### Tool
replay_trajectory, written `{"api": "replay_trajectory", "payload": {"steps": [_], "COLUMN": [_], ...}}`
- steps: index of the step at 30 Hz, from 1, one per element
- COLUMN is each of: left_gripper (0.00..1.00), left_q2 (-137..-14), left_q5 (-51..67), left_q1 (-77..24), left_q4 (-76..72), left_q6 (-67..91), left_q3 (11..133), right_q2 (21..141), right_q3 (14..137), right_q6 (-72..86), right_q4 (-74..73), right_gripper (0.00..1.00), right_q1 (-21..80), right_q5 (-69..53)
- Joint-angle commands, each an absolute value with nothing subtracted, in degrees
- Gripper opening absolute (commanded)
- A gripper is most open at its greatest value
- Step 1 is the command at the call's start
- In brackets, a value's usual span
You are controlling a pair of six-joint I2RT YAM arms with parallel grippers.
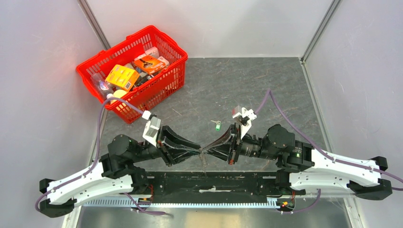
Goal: Put the keys on the keyring
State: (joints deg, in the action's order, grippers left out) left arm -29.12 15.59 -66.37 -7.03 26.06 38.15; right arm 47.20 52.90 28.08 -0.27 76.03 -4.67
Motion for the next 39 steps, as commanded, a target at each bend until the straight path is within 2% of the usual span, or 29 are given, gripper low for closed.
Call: {"api": "replay_trajectory", "payload": {"steps": [1, 14, 17, 21, 29, 31, 39], "left_gripper": [0.30, 0.26, 0.21, 0.02, 0.02, 0.02, 0.02], "left_q2": [-30.1, -30.3, -30.4, -30.4, -31.9, -32.5, -32.1], "left_q5": [17.2, 18.6, 19.0, 19.3, 22.4, 23.2, 25.2], "left_q1": [-66.6, -66.6, -66.5, -66.6, -66.6, -66.6, -66.6], "left_q4": [-10.2, -10.4, -10.5, -10.4, -10.2, -9.2, -7.9], "left_q6": [27.6, 28.2, 28.2, 28.4, 28.5, 28.2, 27.3], "left_q3": [38.3, 38.3, 38.3, 38.4, 39.1, 39.7, 39.6], "right_q2": [46.2, 45.7, 45.5, 45.0, 44.8, 44.3, 41.8], "right_q3": [52.9, 52.6, 52.3, 52.0, 52.5, 53.1, 54.4], "right_q6": [28.2, 27.9, 27.9, 27.9, 27.0, 26.2, 23.9], "right_q4": [4.5, 5.6, 5.9, 6.1, 2.6, 0.2, -7.5], "right_gripper": [0.00, 0.00, 0.00, 0.00, 0.01, 0.17, 0.50], "right_q1": [76.6, 76.6, 76.5, 76.6, 76.6, 76.6, 76.6], "right_q5": [-3.5, -3.6, -3.2, -3.0, -2.2, -1.6, -0.4]}}
